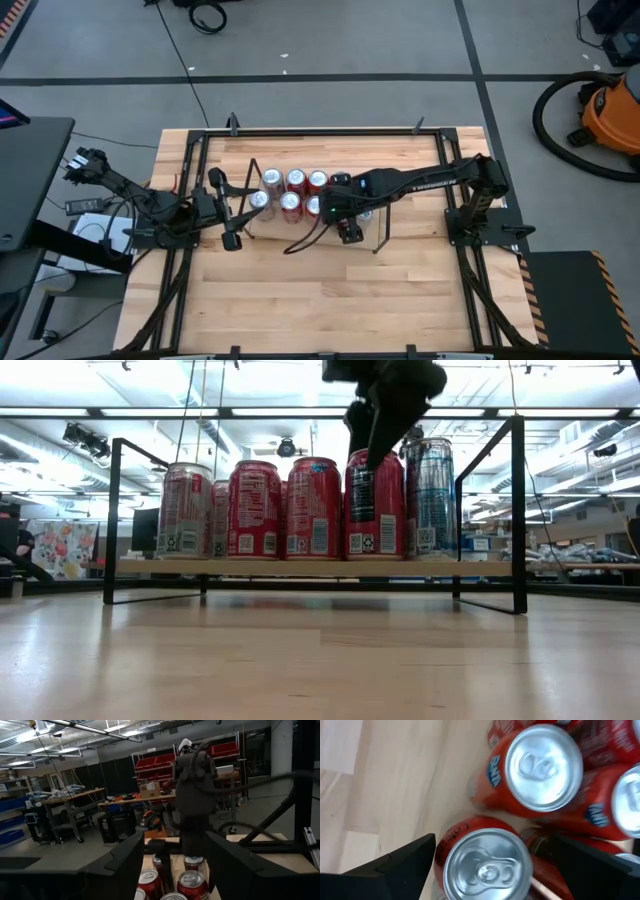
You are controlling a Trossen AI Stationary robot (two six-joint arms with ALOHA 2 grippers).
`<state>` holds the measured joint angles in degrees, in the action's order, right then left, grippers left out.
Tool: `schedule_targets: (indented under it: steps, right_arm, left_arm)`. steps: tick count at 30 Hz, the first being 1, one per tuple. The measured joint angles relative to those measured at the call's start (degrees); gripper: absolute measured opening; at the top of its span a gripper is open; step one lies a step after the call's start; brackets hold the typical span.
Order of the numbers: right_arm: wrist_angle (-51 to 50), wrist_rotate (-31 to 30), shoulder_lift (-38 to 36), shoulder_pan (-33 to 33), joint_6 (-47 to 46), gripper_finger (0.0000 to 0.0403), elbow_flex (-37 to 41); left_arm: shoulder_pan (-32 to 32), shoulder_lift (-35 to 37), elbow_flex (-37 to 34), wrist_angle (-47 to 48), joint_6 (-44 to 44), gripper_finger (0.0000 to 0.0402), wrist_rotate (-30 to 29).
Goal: Place canned beverage on shelf
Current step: Put the red-black soda can on the shelf aligned with the other red-black soda can
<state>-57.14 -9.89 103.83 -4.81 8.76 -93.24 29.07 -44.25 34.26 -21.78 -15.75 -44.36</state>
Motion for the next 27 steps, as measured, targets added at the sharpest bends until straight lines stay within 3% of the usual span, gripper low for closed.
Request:
schedule_targets:
  steps: [7, 15, 22, 27]
  right_arm:
    - [-3.19, -4.06, -0.07, -1.25, 0.15, 0.0399, -4.37]
    - [-3.31, -4.2, -0.09, -3.9, -1.47, 0.0398, -5.02]
    - [-3.35, -14.21, -0.07, -7.53, -1.26, 0.0398, -5.02]
    - [-3.35, -15.55, 0.0, -8.97, -2.99, 0.0398, -5.02]
  left_arm:
    - [-0.01, 0.0, 0.0, 0.18, 0.02, 0.0215, 0.0]
    - [0.01, 0.0, 0.0, 0.18, 0.15, 0.0215, 0.0]
    - [0.01, 0.0, 0.0, 0.18, 0.17, 0.0215, 0.0]
    - [0.01, 0.0, 0.0, 0.18, 0.2, 0.0215, -0.02]
